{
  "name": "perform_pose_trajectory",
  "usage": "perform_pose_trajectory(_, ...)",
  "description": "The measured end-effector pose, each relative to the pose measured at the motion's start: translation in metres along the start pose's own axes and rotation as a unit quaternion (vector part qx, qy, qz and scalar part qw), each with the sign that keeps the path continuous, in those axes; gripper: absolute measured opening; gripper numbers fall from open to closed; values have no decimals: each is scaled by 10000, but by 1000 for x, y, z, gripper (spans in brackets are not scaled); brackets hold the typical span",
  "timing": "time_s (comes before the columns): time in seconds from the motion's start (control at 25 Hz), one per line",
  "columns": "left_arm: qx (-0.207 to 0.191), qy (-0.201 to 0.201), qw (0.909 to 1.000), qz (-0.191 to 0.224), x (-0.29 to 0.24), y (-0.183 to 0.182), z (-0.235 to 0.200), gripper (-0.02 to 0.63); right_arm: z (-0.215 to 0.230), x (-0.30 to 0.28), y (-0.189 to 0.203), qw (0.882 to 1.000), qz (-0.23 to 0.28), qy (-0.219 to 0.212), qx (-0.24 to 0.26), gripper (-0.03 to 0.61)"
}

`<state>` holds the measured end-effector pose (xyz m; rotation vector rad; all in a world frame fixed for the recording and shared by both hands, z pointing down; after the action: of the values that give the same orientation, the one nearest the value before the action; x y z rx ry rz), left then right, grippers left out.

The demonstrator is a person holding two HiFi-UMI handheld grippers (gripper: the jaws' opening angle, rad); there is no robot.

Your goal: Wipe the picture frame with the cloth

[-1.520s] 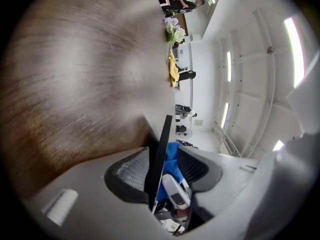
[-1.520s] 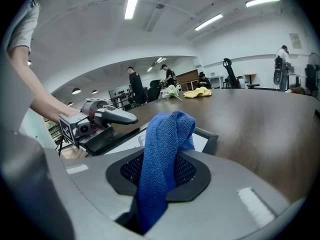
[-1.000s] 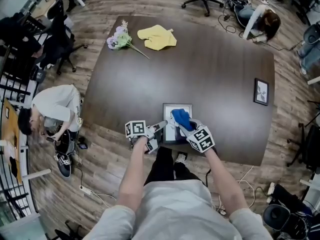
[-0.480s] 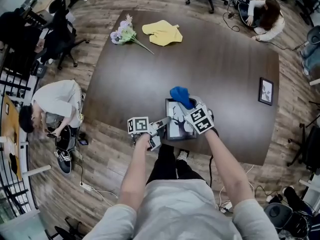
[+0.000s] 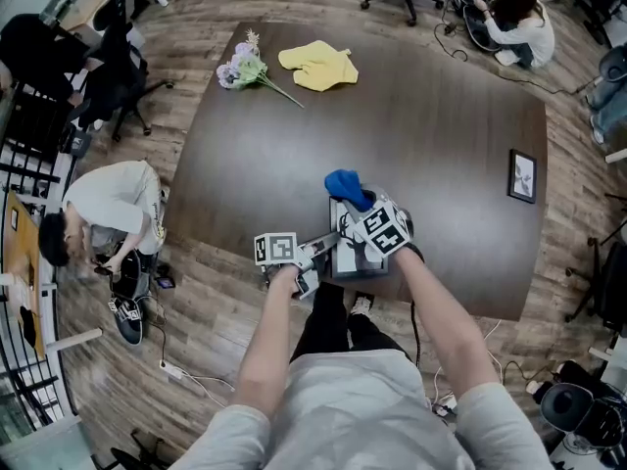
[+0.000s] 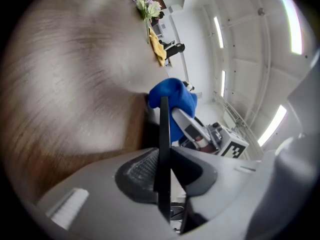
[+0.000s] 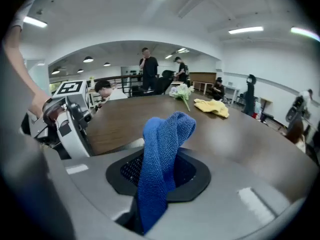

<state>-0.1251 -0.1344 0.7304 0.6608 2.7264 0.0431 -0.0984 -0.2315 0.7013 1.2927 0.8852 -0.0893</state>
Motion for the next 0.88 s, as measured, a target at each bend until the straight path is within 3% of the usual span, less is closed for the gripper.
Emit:
perform_pose_trajectory(0.12, 63, 17, 10000, -22, 3, 5, -5, 129, 4, 14, 12, 9981, 253, 357, -425, 81)
perform_pose_trajectory(0.28, 120, 194, 9996, -164, 2, 15, -3, 129, 5, 21, 16, 9918, 693, 479, -958, 81)
perform_pose_trajectory(0.56, -70, 499, 9973, -534, -21, 18, 15, 130, 13, 33, 13, 9843, 1154, 349, -1290, 83)
perform_pose_trajectory(0.64, -195, 418, 9966, -676, -31, 20, 19, 129, 12, 33, 12, 9829, 1199, 301, -1365, 83)
perform_pose_trajectory(0.72, -277, 245, 9965, -746, -34, 19, 15, 70, 13, 32, 11, 9820, 1209, 204, -1438, 82)
perform_pose_trajectory(0.88, -201, 263, 9972, -676, -33, 22, 16, 63, 12, 34, 11, 9865, 1023, 12, -1275, 83)
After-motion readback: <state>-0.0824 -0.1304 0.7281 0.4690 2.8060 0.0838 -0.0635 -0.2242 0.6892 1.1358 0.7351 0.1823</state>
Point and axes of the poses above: the fingertips, and each gripper's own axes: x backward along the fingers, z to its right, y out of its underside, the point moved 1 cm from there along x, backward along the fingers, and after that the axes turned 1 degree about z, right-handed, at the moved point
